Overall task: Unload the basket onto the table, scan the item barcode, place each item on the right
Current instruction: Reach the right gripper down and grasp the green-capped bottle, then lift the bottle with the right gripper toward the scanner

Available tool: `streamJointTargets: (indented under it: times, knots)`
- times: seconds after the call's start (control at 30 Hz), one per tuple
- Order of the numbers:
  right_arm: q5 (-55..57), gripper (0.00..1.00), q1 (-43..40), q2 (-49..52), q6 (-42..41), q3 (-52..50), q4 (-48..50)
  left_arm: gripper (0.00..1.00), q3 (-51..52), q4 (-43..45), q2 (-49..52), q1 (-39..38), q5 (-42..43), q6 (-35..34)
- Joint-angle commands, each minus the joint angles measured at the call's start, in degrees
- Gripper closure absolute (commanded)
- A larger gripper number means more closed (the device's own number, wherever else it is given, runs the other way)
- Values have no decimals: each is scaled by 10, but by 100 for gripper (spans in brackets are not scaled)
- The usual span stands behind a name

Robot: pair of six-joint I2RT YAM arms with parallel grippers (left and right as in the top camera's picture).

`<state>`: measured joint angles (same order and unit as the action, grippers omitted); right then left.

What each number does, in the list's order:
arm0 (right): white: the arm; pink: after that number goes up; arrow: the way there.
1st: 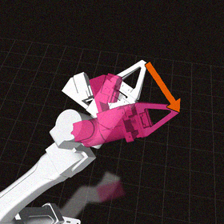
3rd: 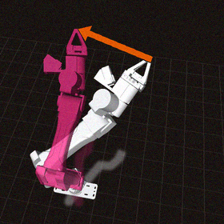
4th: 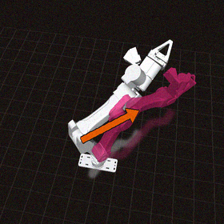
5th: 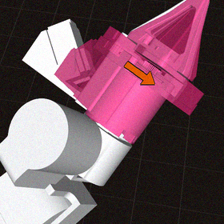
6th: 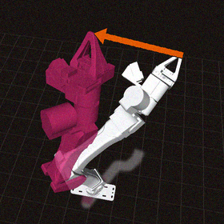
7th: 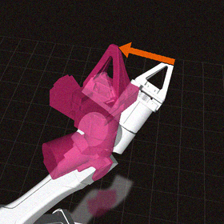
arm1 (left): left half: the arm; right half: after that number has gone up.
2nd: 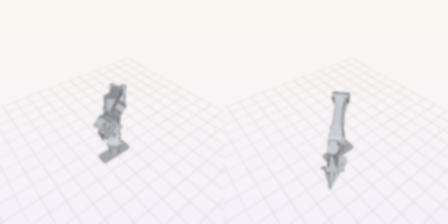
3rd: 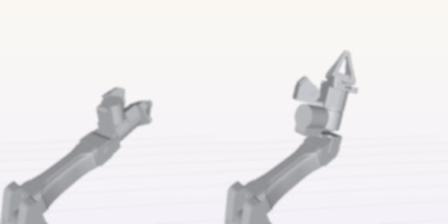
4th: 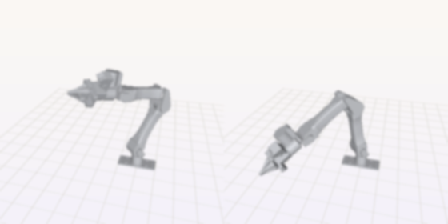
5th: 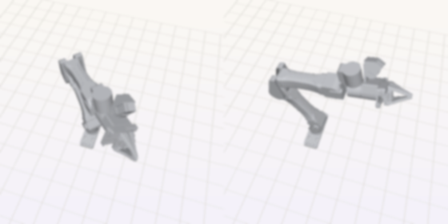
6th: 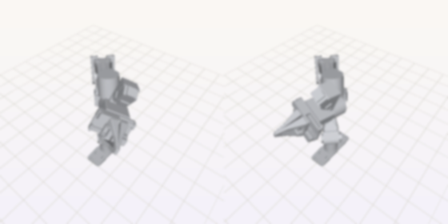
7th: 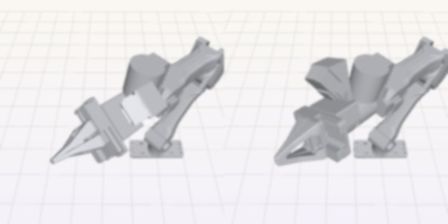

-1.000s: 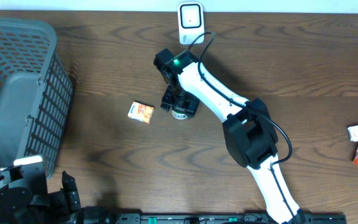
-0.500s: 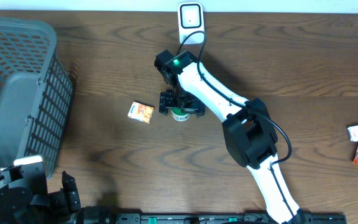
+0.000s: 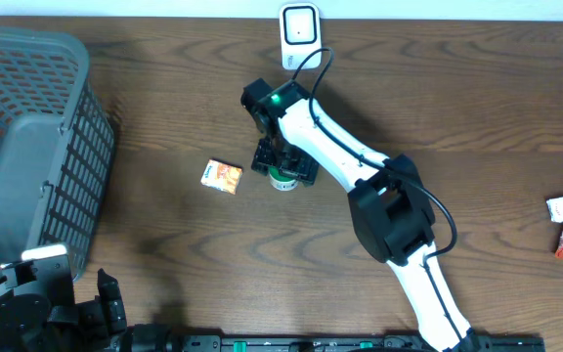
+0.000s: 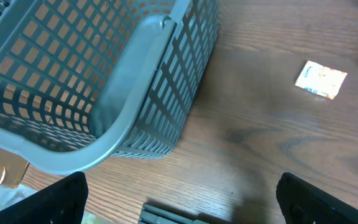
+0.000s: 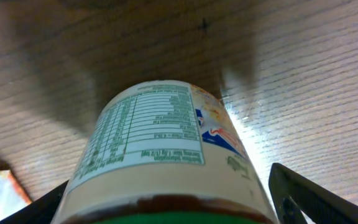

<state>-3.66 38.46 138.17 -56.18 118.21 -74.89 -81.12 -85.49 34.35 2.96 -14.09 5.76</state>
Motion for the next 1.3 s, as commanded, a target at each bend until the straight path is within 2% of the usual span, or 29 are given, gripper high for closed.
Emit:
streamJointTargets:
  times: [0.0,0.1,0.23,0.37,0.53,0.7,1.0,1.27]
  knots:
    - [16,18,10,25,-15,1,1,3,-3,0,0,2,-5,-7]
    - [16,29,10,28,-17,0,1,3,-3,0,0,2,-5,-7]
    - [16,34,10,28,-16,0,1,3,-3,0,0,2,-5,-7]
    - [-11,44,9,28,-5,1,2,3,-3,0,0,2,-5,-7]
    - [-104,46,-10,27,47,10,-13,3,-3,0,0,2,-5,-7]
    - [-223,49,-61,27,112,44,-98,3,-3,0,0,2,-5,-7]
    - [-275,51,-132,27,209,59,-190,3,-3,0,0,2,-5,-7]
    - [-305,53,-145,27,265,59,-218,3,-3,0,0,2,-5,-7]
